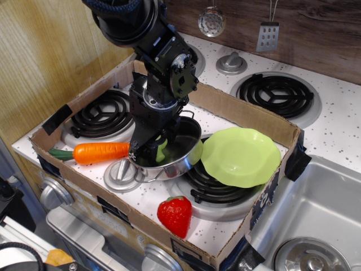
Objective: Take broccoli out of pan
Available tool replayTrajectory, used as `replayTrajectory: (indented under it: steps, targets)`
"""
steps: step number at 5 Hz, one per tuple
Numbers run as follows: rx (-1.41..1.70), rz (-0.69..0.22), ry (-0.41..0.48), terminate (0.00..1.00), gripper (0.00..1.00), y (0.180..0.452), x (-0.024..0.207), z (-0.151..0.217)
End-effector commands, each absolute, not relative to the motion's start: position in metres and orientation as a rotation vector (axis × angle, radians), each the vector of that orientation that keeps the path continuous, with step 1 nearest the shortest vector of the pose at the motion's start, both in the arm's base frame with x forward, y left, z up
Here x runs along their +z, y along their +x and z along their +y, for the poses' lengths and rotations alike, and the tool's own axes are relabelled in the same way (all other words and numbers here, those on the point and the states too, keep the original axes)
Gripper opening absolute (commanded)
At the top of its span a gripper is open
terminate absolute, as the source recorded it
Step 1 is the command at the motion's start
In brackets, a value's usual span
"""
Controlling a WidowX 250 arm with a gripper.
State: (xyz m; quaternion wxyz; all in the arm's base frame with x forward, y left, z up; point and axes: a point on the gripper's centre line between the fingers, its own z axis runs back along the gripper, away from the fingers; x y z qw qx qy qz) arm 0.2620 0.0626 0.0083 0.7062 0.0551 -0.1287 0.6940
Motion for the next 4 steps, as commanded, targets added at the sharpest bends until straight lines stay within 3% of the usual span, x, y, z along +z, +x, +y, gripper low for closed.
replayTrajectory:
  steps: [1,3,4]
  targets:
    - [1.53,-0.341,0.167,0.0,0.0,0.262,0.046,0.064]
    - [1.474,-0.336,0.185,0.0,0.0,0.264,0.082,0.082]
    - [1.357,-0.394,0.213,0.0,0.0,0.272,0.084,0.11]
